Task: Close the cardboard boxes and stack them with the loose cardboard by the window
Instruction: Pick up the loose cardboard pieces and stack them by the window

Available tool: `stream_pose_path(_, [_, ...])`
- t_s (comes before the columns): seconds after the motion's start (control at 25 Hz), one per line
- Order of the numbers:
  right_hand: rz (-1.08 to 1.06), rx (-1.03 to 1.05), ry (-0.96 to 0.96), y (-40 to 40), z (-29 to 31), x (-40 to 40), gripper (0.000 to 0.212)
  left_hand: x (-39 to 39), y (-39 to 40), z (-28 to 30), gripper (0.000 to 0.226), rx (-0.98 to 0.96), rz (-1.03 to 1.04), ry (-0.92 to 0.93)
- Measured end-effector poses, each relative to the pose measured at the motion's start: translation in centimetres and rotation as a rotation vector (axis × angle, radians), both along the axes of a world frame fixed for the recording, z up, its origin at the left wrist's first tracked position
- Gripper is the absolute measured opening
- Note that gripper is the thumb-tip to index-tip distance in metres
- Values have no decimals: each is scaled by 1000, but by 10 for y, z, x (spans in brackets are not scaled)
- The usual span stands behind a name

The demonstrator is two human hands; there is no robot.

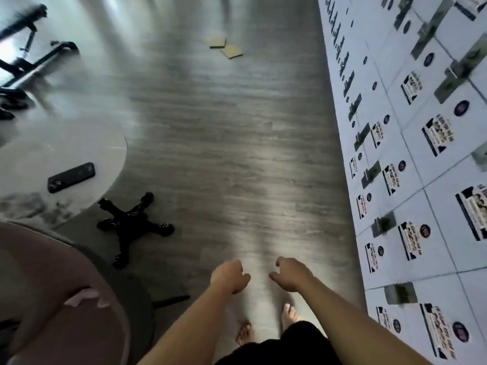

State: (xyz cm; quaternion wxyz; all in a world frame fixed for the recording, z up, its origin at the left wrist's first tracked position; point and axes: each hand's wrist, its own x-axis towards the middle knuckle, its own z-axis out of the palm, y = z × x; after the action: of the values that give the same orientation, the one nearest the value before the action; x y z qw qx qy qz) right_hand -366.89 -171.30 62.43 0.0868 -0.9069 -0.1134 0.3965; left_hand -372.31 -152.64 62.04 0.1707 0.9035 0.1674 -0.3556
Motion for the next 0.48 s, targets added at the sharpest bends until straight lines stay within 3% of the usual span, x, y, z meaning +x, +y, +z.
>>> stream_pose_path(0.2, [51,-23,3,46,-8,95,51,88,34,-2,37,-51,-8,-34])
stream_pose_path(0.48, [239,2,-24,153,-1,270,52,242,134,23,34,61,99,-106])
